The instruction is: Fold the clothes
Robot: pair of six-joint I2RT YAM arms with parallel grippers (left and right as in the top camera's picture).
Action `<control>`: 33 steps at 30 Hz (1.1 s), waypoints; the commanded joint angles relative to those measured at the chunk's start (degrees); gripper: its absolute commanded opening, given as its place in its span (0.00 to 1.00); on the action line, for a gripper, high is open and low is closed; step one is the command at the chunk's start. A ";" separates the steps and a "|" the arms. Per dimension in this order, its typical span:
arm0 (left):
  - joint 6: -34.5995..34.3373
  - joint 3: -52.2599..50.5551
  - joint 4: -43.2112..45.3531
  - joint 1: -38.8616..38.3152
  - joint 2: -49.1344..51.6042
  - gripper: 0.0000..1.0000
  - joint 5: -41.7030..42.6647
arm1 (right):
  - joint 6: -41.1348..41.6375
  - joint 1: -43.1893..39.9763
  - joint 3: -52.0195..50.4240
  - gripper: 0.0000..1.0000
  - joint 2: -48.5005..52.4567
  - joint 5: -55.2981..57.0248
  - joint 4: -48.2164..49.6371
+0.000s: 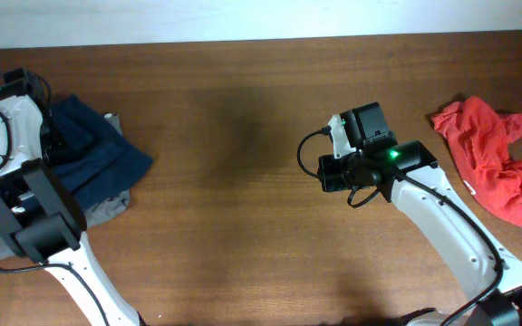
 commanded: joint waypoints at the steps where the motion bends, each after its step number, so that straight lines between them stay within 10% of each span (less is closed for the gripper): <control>1: -1.14 -4.83 -0.61 -3.65 5.14 0.01 21.77 | 0.46 -0.39 0.22 0.20 -0.39 -0.70 0.39; 16: -1.97 -4.11 0.33 -8.48 -0.87 0.01 18.88 | 0.46 -0.37 0.22 0.20 -0.39 -0.74 -0.48; 23: 2.80 3.41 -5.29 -5.51 -14.86 0.38 19.34 | 0.48 -0.37 0.22 0.22 -0.39 -0.74 0.31; 33: 3.89 5.75 -13.64 -8.52 -33.46 0.48 29.27 | 0.46 -0.39 1.66 0.28 -1.16 -0.72 0.09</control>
